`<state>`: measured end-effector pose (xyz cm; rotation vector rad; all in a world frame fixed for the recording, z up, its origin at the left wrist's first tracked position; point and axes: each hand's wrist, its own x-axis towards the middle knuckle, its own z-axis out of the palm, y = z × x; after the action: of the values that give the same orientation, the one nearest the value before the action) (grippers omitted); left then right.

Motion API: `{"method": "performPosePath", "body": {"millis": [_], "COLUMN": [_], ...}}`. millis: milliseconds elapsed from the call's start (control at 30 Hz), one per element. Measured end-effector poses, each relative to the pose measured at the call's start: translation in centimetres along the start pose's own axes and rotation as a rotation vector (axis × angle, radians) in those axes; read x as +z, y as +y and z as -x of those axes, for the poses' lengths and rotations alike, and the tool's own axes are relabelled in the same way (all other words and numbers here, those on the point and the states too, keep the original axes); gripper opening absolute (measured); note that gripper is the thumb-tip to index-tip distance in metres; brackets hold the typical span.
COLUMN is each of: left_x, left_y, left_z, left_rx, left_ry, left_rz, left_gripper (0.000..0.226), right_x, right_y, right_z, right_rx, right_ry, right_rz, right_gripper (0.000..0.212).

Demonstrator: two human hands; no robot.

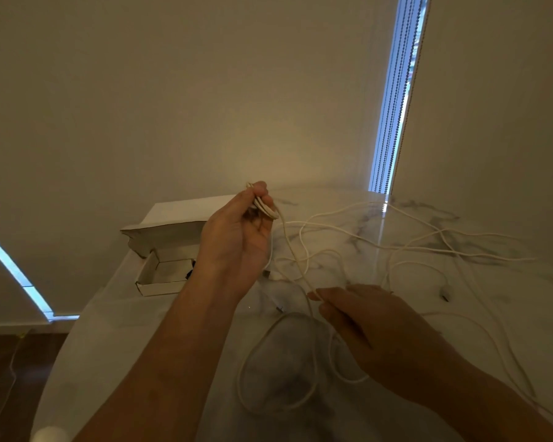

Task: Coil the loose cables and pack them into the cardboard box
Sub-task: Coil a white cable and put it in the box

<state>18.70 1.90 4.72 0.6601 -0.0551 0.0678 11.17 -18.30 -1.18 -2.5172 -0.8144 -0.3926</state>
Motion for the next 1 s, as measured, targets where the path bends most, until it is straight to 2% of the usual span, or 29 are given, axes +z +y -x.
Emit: {"method": "performPosePath", "body": {"millis": [100,200,267,467,633,733,1000], "left_x": [-0.1,0.0,0.2,0.0,0.3,0.7,2.0], "left_y": [0.0,-0.6,-1.1,-2.5,-2.5,-2.6,-2.0], "left_z": [0.0,0.2,0.6,1.7,2.9,3.6,4.3], "left_rx": [-0.009,0.015,0.056,0.115,0.043,-0.064,-0.254], "left_ry": [-0.011,-0.019,-0.035,-0.197,-0.419,-0.543,-0.570], "left_rz": [-0.010,-0.118,-0.290,-1.025,-1.342,-1.390,-1.286], "left_gripper": [0.024,0.019,0.017,0.027,0.030,0.032,0.041], "right_x": [-0.2,-0.3,-0.5,-1.6,-2.6,-2.9,-4.1], "right_y": [-0.3,-0.7,-1.0,-1.9,-1.7,-1.4,-0.1], "right_z": [0.0,-0.1,-0.1,0.1,0.0,-0.2,-0.6], "right_rx": [-0.055,-0.124,-0.145,-0.151,-0.052,0.005,0.200], "right_ry": [-0.005,0.023,0.040,0.117,0.280,0.369,0.497], "right_rz": [-0.034,-0.088,-0.102,-0.220,-0.352,-0.341,-0.623], "right_gripper": [0.035,0.029,0.027,0.019,0.018,0.018,0.005]}}
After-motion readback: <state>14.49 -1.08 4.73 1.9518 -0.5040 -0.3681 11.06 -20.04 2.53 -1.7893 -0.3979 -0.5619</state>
